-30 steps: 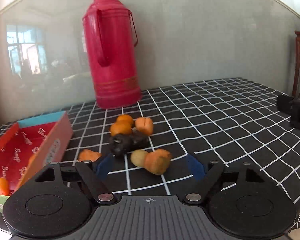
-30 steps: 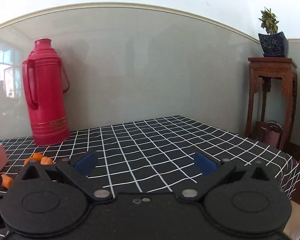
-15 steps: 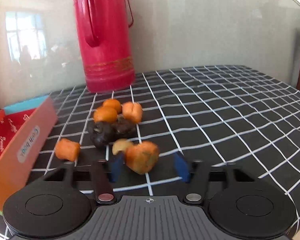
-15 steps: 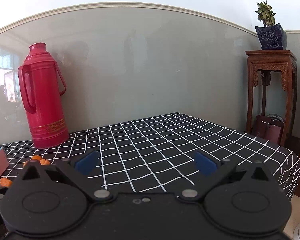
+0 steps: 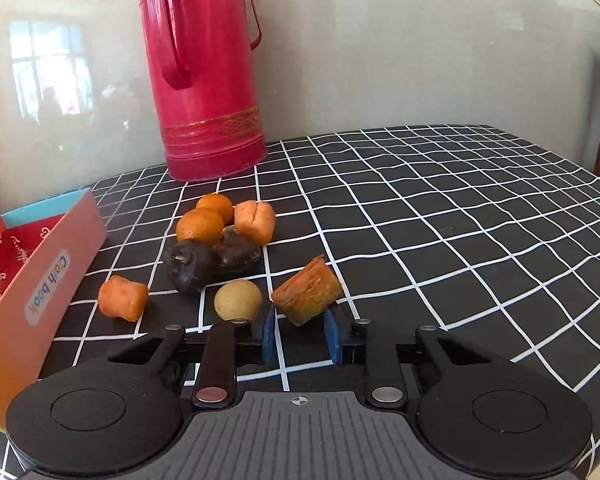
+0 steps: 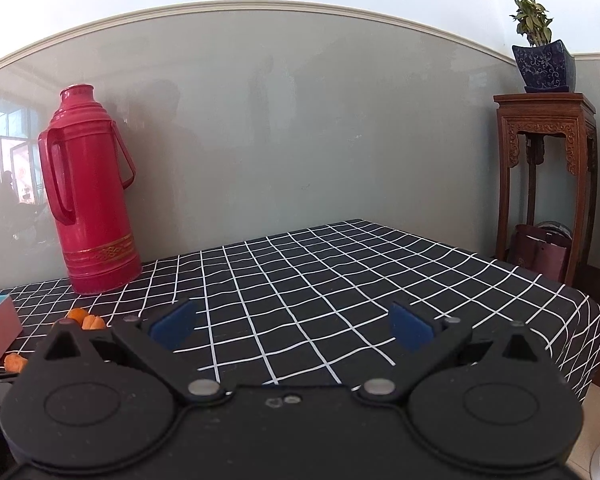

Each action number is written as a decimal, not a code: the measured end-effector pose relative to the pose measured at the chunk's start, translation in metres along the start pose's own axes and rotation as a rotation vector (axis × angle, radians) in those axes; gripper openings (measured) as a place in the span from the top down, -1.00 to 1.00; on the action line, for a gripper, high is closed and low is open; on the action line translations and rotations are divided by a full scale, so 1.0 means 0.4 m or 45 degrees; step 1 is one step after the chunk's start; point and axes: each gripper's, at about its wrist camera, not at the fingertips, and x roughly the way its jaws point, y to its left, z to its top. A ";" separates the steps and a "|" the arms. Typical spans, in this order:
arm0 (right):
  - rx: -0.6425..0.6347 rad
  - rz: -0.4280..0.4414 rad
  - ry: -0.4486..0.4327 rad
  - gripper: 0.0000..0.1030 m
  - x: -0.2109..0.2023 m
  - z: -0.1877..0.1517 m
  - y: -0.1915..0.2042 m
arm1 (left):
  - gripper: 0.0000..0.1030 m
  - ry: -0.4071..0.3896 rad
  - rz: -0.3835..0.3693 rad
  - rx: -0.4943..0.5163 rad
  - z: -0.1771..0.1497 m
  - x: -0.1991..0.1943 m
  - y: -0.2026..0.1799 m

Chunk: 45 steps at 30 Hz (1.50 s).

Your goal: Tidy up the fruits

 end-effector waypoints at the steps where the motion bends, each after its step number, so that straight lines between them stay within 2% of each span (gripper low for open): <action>1: -0.002 0.001 0.000 -0.89 0.001 0.000 0.000 | 0.43 -0.006 0.008 0.010 0.002 0.000 -0.002; 3: -0.007 0.000 0.002 -0.89 0.001 -0.001 0.000 | 0.16 -0.022 0.028 0.034 0.006 0.001 -0.008; 5: -0.014 0.001 0.001 -0.89 0.002 -0.001 0.001 | -0.57 -0.048 0.058 0.049 0.009 -0.005 -0.013; 6: -0.018 0.003 0.000 -0.89 0.001 -0.001 0.002 | -0.67 -0.077 0.082 0.060 0.010 -0.012 -0.017; 9: -0.029 0.007 -0.006 -0.89 -0.001 0.000 0.004 | -0.72 -0.122 0.087 0.105 0.019 -0.019 -0.030; 15: -0.037 0.011 -0.002 -0.89 0.001 0.002 -0.001 | -0.71 -0.070 0.043 0.044 0.023 0.008 -0.017; 18: -0.035 0.004 -0.013 -0.89 -0.002 0.004 -0.004 | -0.54 -0.077 0.056 0.043 0.013 0.000 -0.017; 20: -0.026 0.005 -0.012 -0.89 -0.003 0.004 -0.005 | -0.32 -0.085 0.060 0.079 0.002 -0.011 -0.028; 28: -0.001 0.022 -0.012 -0.89 -0.007 0.006 -0.006 | -0.31 -0.066 0.075 0.109 -0.034 -0.054 -0.026; 30: 0.014 0.030 -0.015 -0.89 -0.010 0.006 -0.004 | -0.17 -0.070 0.079 0.090 -0.033 -0.057 -0.019; 32: 0.005 0.040 -0.021 -0.89 -0.013 0.005 0.001 | 0.14 -0.074 0.087 0.072 -0.030 -0.059 -0.014; 34: -0.023 0.037 -0.030 -0.89 -0.016 0.003 0.007 | 0.34 -0.055 0.074 0.044 -0.027 -0.052 -0.005; 38: -0.026 0.031 -0.028 -0.89 -0.014 0.004 0.005 | 0.54 -0.012 0.090 0.030 -0.028 -0.036 0.005; 42: -0.003 0.034 -0.027 -0.89 -0.014 0.007 0.001 | 0.55 -0.004 0.080 0.000 -0.026 -0.032 0.016; 45: -0.027 0.037 -0.031 -0.89 -0.016 0.006 0.008 | 0.55 -0.038 0.099 -0.010 -0.026 -0.042 0.026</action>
